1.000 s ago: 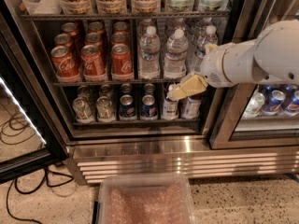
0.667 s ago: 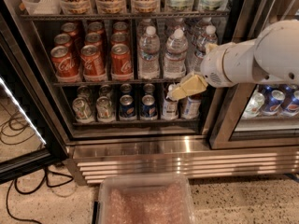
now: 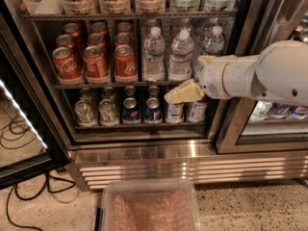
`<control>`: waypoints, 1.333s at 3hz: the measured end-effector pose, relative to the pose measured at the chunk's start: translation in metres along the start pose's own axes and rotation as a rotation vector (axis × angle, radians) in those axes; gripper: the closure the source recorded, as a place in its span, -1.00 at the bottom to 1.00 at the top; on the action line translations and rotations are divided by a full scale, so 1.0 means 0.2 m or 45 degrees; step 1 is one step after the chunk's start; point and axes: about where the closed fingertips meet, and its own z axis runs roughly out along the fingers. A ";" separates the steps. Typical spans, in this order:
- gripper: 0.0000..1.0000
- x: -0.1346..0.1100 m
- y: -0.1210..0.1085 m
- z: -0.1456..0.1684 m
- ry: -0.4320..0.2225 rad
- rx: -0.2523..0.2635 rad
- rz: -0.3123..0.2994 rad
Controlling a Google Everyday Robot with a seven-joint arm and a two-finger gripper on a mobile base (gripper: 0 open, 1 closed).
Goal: Pick water bottle from middle shelf of fridge
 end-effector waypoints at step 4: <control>-0.24 -0.04 0.01 0.10 -0.124 0.079 0.053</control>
Offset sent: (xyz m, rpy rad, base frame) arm 0.0215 0.0166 -0.0111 0.1289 -0.1090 -0.0981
